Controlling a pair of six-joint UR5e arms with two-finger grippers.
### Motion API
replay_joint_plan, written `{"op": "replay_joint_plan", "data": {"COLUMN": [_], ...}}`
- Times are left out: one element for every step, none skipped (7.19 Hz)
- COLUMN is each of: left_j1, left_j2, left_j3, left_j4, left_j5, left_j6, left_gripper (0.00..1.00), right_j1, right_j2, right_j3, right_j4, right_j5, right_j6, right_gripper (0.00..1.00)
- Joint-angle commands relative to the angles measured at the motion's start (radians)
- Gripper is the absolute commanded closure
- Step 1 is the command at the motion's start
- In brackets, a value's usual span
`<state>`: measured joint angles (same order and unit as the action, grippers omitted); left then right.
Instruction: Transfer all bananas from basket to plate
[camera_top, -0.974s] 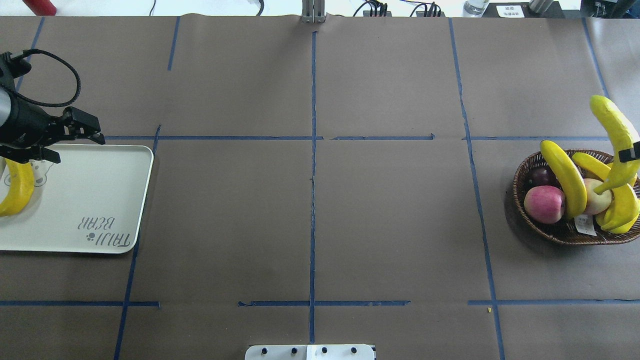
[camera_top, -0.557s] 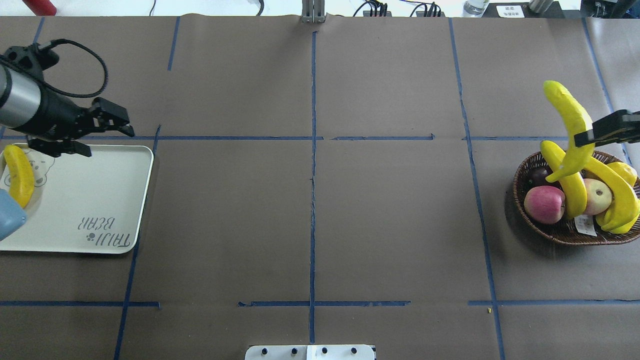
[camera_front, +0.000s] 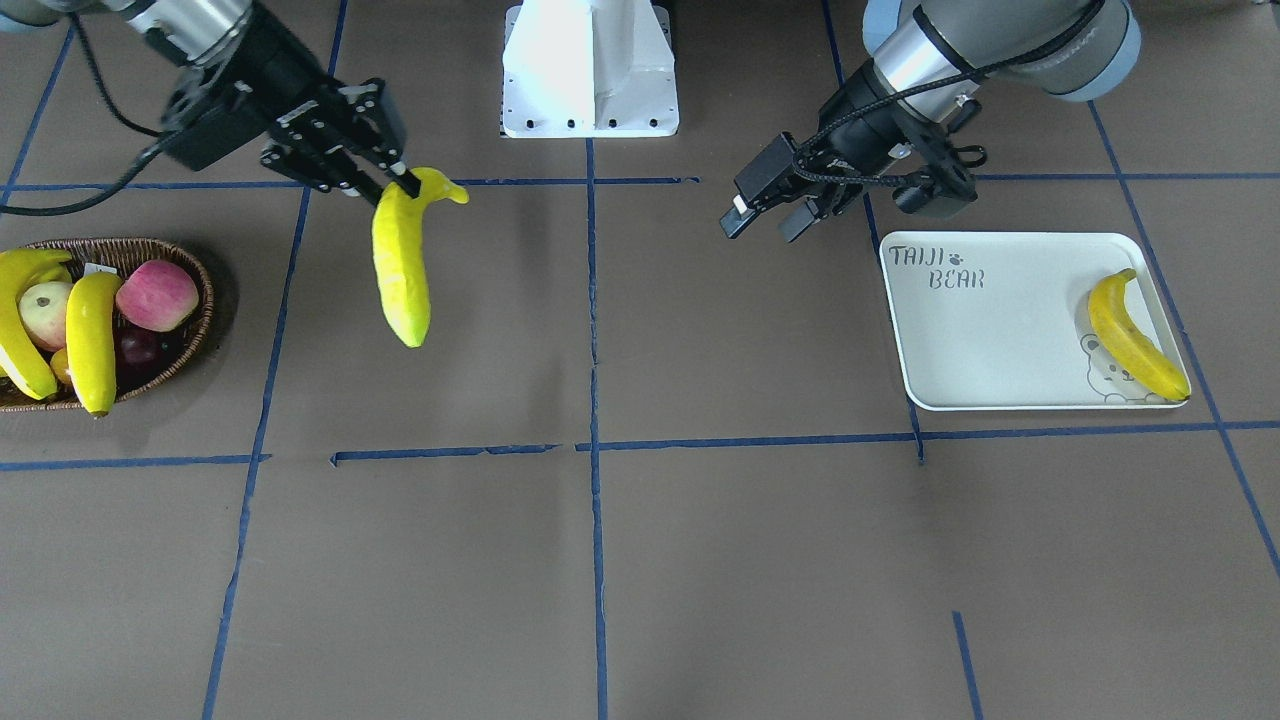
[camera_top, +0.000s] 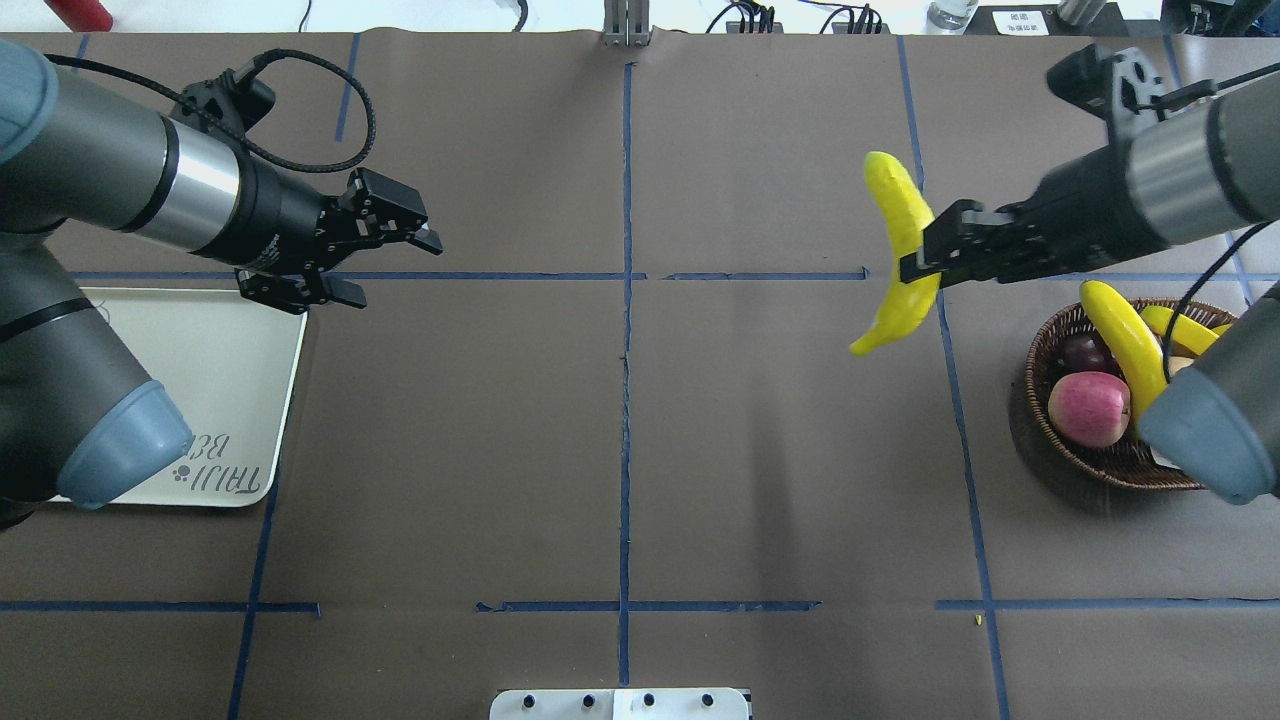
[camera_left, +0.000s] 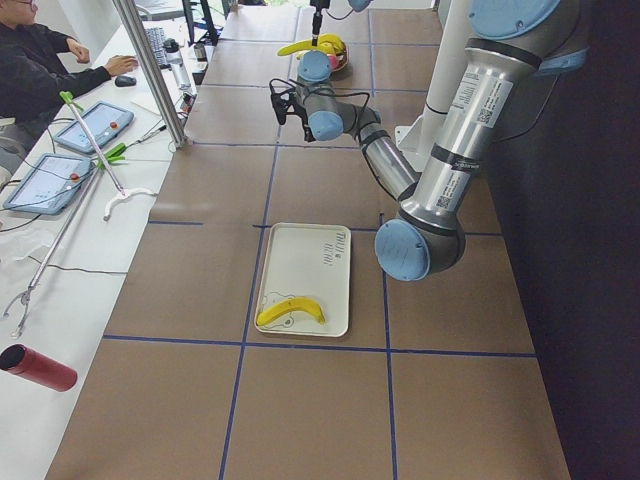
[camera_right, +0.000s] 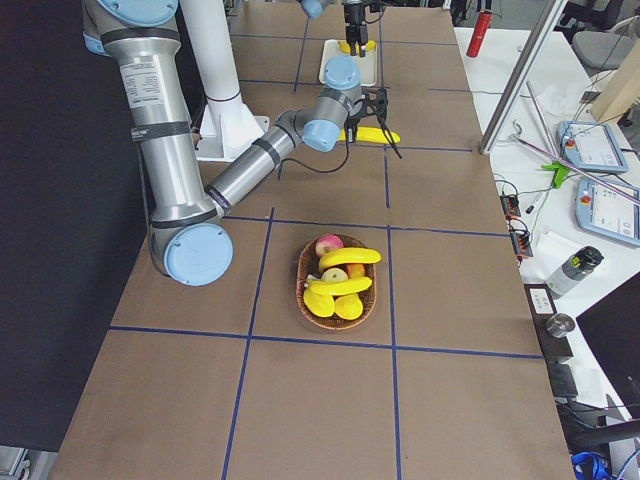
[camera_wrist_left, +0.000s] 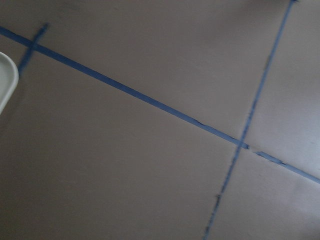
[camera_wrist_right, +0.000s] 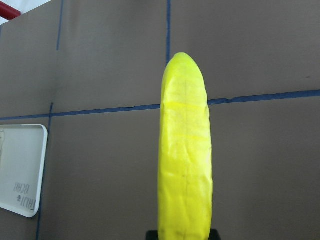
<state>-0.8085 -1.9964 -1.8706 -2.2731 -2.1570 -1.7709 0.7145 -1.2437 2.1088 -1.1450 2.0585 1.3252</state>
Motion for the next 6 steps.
{"op": "replay_joint_plan", "data": {"left_j1": [0.009,0.015,0.049,0.080,0.090,0.112], "left_j2": [-0.074,-0.106,-0.151,-0.185,-0.192,-0.200], "left_j3": [0.086,0.102,0.129,0.157,0.163,0.162], "left_j4": [-0.155,-0.155,-0.155,-0.155,-0.155,-0.157], "left_j5": [0.000,0.000,0.002,0.008,0.012,0.013], "left_j6": [-0.064,-0.064,-0.064,-0.064,-0.065,-0.065], "left_gripper": [0.05,0.05,0.05,0.05,0.05,0.05], "right_j1": [-0.166,-0.187,-0.210,-0.248,-0.269,-0.271], "right_j2": [0.062,0.076,0.098,0.108,0.110,0.113], "right_j3": [0.011,0.013,0.011,0.011,0.010,0.011], "right_j4": [0.010,0.010,0.010,0.010,0.010,0.010], "right_j5": [-0.145,-0.147,-0.156,-0.237,-0.254,-0.255], "right_j6": [0.020,0.017,0.019,0.026,0.026,0.028], "right_gripper": [0.99,0.99,0.99,0.99,0.99,0.99]}}
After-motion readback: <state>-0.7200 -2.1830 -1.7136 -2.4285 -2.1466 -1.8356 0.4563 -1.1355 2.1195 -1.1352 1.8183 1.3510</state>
